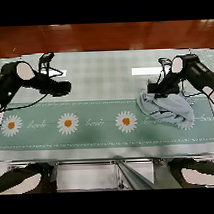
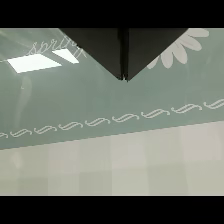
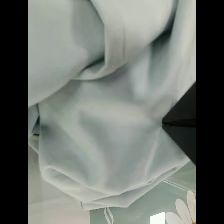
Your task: Fold the shirts.
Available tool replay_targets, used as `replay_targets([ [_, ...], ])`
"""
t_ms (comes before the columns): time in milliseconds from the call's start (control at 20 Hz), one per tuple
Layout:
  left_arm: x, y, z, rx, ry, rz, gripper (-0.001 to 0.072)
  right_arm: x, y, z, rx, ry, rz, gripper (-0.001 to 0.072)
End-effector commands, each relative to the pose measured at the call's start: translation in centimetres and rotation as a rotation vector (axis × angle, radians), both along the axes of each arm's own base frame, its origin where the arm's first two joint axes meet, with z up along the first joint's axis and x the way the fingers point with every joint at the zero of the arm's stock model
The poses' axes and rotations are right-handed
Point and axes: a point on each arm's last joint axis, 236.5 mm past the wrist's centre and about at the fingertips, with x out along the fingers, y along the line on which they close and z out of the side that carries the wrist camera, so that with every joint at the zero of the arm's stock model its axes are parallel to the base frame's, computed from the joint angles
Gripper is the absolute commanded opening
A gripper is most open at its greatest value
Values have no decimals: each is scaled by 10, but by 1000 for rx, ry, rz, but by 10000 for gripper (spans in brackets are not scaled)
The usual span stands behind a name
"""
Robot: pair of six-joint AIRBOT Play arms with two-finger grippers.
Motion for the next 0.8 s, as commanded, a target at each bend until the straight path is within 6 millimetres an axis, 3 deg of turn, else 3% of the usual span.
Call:
replay_targets([
  [0,5,0,1,-3,-19,6,17,1,0,0,1,-4,0,24],
  [200,13,-1,-4,-4,-36,16,18,41,8,6,35,-173,-10,24],
  [250,14,0,-6,-1,-32,17,52,50,11,13,46,-213,1,60],
  [350,15,12,-2,34,-29,16,500,68,-4,46,-30,-272,65,419],
  [400,15,21,6,54,-23,17,511,75,-18,71,-96,-310,94,413],
  [500,23,35,36,57,-94,23,510,80,-58,135,-270,-419,110,413],
  [600,31,46,84,44,-260,51,510,63,-89,180,-376,-495,93,413],
  [700,27,50,139,21,-440,78,510,37,-105,180,-359,-502,35,412],
  [750,18,48,158,1,-510,84,510,24,-111,165,-347,-489,8,413],
])
